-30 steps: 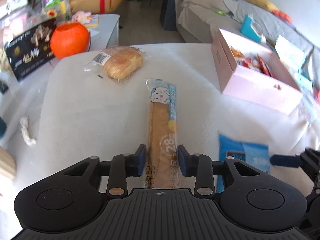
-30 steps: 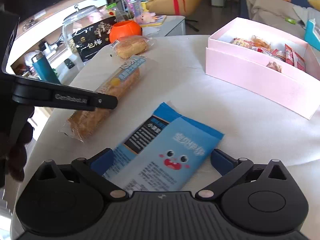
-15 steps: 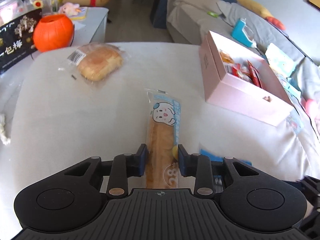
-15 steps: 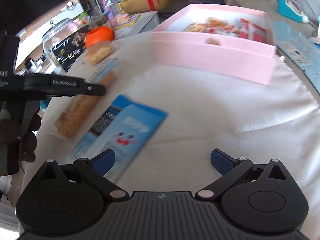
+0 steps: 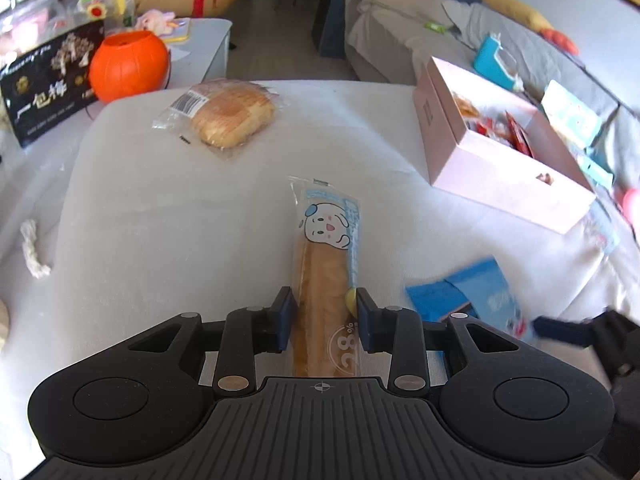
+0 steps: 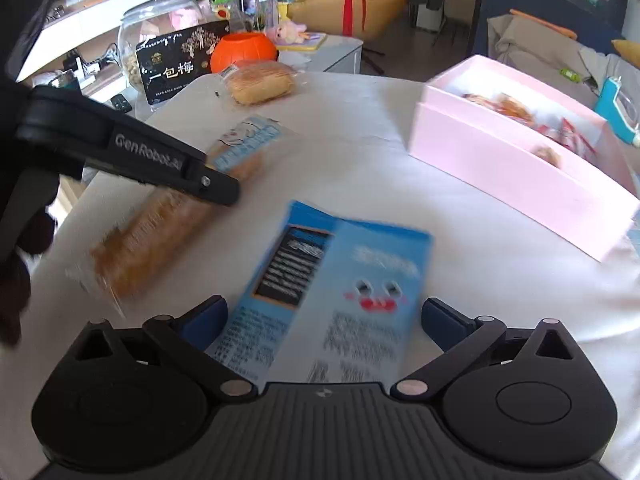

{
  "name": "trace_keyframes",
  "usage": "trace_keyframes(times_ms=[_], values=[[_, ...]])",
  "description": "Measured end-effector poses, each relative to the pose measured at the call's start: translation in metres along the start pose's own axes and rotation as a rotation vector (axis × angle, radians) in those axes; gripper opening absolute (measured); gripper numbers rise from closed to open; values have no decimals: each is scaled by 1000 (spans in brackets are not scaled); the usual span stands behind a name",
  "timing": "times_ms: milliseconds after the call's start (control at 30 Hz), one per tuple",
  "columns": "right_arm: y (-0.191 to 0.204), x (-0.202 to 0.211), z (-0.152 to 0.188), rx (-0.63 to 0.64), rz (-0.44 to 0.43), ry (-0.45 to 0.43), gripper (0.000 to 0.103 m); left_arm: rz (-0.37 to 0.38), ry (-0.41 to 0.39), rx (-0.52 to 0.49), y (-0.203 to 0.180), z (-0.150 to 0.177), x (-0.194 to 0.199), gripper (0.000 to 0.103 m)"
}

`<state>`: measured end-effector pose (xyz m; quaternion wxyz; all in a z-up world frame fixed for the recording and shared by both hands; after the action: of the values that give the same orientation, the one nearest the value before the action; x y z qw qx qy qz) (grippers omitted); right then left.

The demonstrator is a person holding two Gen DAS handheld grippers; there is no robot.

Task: Organize snacks
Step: 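Lift the blue packet with the right tool while the left lifts the bread stick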

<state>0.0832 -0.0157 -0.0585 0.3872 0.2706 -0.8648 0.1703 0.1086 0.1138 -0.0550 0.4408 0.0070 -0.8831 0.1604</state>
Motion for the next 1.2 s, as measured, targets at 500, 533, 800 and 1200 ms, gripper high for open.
trace_keyframes(times_ms=[500,533,800,1200], values=[[-110,6,29,-150,91,6,102,20,49,-200,-64,37,-1,37],[-110,4,27,-156,95,5,100,16,51,-205,-64,37,-1,38],[-107,32,29,-163,6,-16,81,-5,34,-241,-66,38,0,36],[-184,154,-33,-224,39,-270,81,244,-170,-266,-145,-34,84,34]])
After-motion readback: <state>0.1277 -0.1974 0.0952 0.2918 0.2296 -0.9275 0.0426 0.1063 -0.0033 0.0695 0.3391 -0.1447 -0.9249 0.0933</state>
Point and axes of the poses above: each gripper's, at about its wrist camera, not at the fingertips, and x roughly against the way its jaws point, y to its left, z to its underside, the point moved 10 cm from there along -x, roughly the way its jaws point, and after that the axes turned 9 degrees about x, right-handed, at the moved point
